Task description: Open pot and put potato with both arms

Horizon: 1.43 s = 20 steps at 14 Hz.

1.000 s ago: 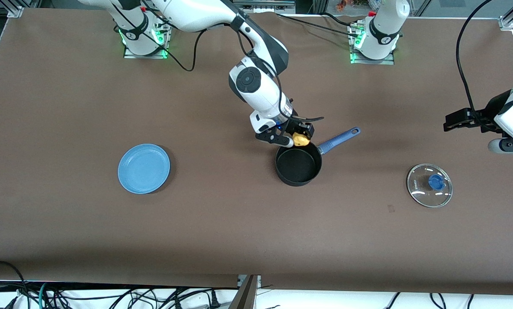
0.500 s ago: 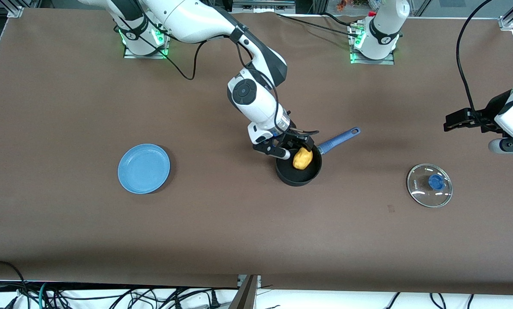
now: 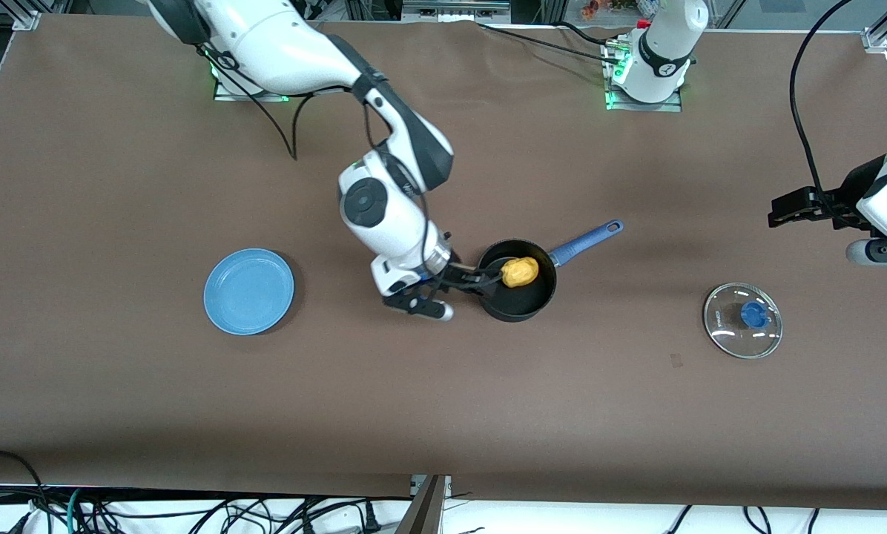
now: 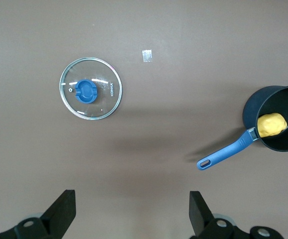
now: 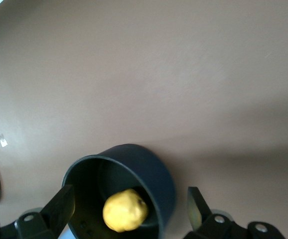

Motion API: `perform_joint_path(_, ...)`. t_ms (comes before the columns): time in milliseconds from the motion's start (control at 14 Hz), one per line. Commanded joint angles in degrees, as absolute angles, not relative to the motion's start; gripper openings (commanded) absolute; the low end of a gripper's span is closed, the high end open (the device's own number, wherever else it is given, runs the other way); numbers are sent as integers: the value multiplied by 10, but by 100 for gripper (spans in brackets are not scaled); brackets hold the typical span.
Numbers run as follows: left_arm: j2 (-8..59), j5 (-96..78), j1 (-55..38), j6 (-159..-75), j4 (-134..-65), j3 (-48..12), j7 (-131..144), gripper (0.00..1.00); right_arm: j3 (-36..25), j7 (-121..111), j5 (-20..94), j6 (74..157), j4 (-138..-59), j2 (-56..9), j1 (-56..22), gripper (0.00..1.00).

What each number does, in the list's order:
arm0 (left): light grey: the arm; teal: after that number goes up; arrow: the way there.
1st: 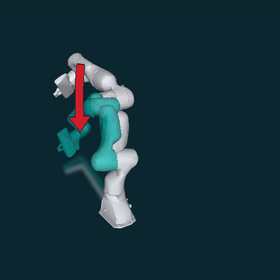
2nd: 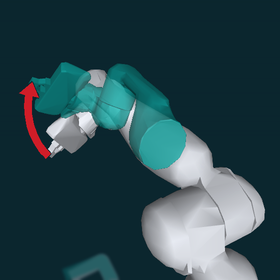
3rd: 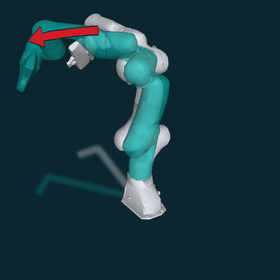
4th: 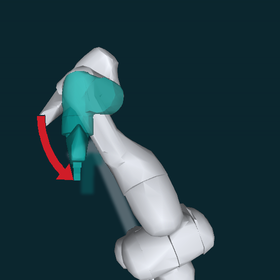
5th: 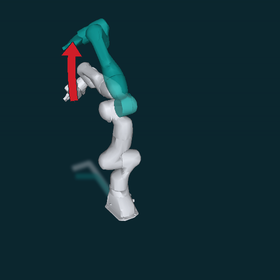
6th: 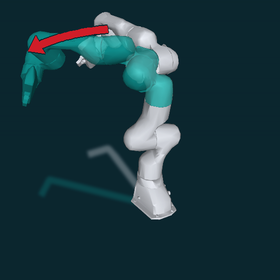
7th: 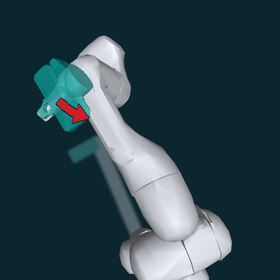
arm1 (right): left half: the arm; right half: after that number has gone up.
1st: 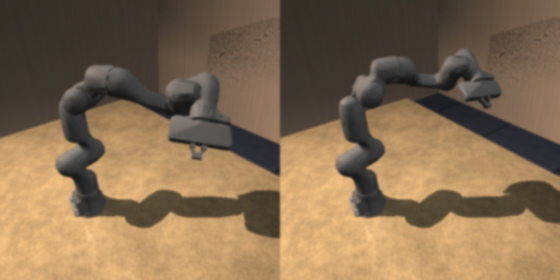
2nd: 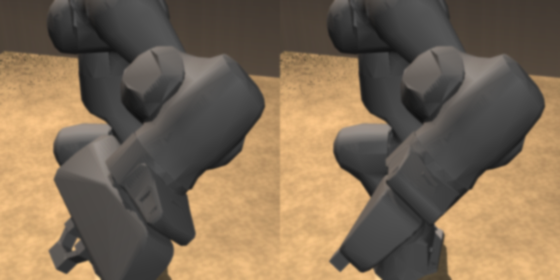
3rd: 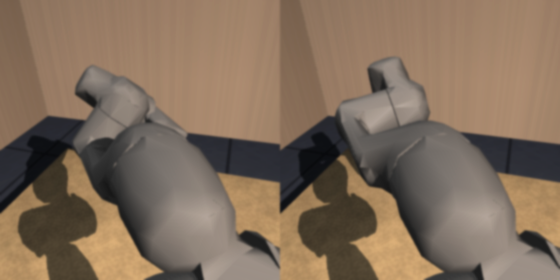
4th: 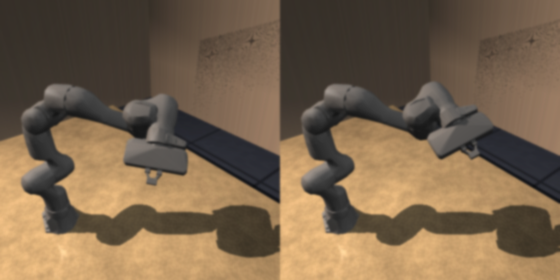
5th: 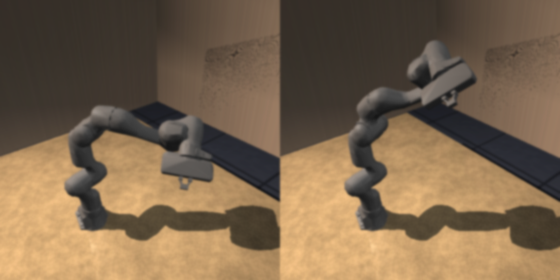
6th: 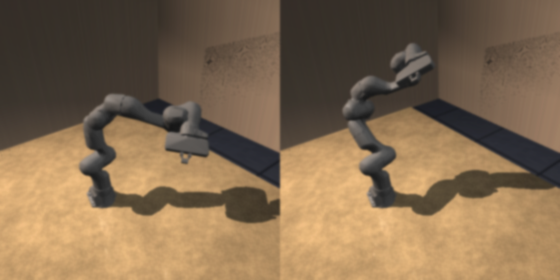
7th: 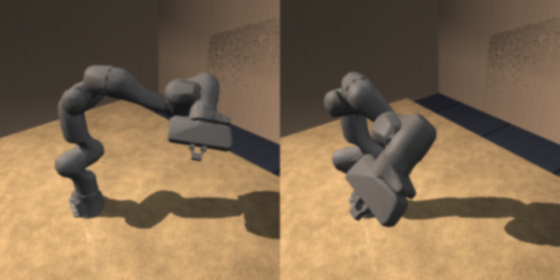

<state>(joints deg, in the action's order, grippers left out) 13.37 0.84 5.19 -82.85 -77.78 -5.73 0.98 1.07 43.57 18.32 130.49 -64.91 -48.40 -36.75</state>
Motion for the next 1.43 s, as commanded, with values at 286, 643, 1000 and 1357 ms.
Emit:
perform_joint_path(286, 148, 2, 52, -817, -745, -55, 11, 100, -131, 302, 178, 990, -710, -293, -355, 100)
perform_joint_path(643, 149, 2, 51, -818, -745, -55, 11, 100, -148, 190, 134, 863, -772, -166, -296, 100)
perform_joint_path(1000, 149, 1, 51, -818, -745, -55, 11, 100, 2, 110, 81, 860, -951, 23, -89, 100)
perform_joint_path(1357, 149, 1, 51, -817, -745, -55, 11, 100, 37, 59, 31, 872, -925, 11, -46, 100)
